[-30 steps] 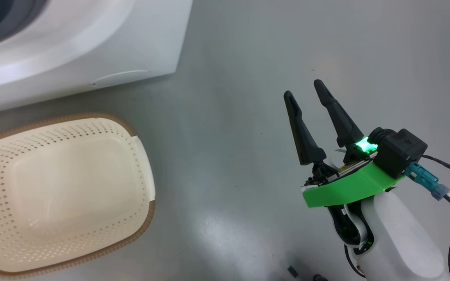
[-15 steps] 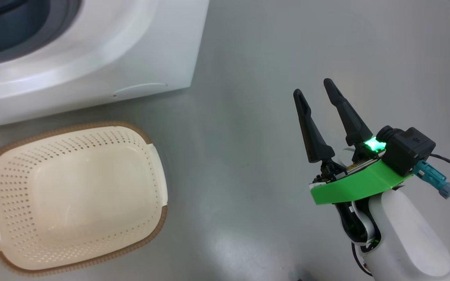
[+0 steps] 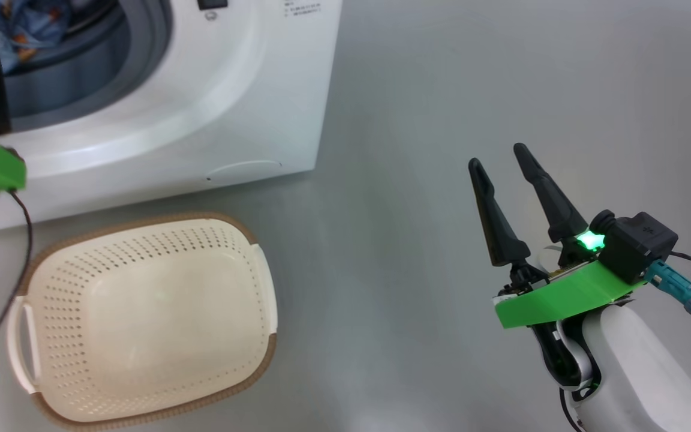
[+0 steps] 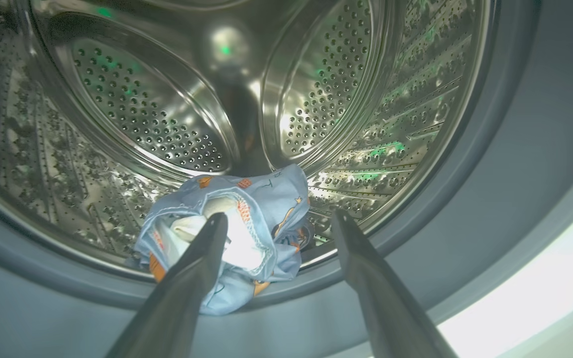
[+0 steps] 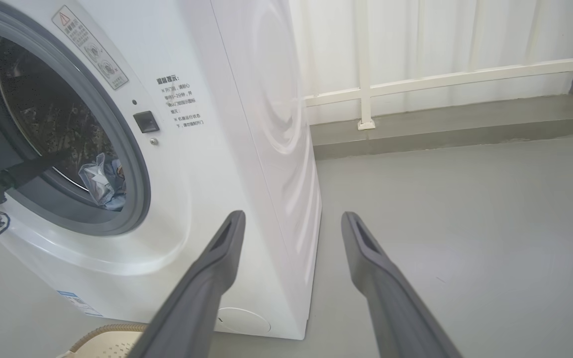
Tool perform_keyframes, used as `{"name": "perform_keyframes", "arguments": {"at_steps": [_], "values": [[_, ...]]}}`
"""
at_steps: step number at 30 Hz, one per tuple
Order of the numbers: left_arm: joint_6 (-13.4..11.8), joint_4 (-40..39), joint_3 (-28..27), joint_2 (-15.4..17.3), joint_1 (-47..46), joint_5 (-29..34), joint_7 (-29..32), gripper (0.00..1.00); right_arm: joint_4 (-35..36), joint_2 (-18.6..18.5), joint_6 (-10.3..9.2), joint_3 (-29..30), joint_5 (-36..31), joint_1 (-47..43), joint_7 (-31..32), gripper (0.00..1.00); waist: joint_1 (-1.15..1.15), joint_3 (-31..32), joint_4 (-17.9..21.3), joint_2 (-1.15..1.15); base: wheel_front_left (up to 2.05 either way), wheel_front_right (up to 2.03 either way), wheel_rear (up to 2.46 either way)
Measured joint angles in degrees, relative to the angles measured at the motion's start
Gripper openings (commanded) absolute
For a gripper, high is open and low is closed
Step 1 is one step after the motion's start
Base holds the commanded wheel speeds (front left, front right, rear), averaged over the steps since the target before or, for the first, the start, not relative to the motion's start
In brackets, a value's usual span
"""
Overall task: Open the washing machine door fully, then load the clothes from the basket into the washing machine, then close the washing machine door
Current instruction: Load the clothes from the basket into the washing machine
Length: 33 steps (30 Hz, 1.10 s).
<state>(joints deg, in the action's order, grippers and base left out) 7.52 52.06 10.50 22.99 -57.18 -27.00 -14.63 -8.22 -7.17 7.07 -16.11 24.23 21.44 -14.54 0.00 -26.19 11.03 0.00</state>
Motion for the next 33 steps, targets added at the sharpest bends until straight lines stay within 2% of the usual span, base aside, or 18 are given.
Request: {"name": "perform_keyframes", "arguments": {"at_steps": [12, 33], "values": [[0.0, -6.9, -8.7, -4.8, 11.9, 4.7, 0.0, 1.00, -0.8, -2.3, 0.00, 0.1, 0.5, -2.2, 0.0, 1.00, 0.00, 5.7, -2.8, 0.00, 0.00, 0.00, 0.00], [0.0, -16.7, -16.9, -11.2, 28.1, 11.7, 0.0, 1.00, -1.6, -4.5, 0.00, 1.5, 1.3, -8.1, 0.0, 1.00, 0.00, 13.2, -6.4, 0.00, 0.00, 0.00, 0.00]]}}
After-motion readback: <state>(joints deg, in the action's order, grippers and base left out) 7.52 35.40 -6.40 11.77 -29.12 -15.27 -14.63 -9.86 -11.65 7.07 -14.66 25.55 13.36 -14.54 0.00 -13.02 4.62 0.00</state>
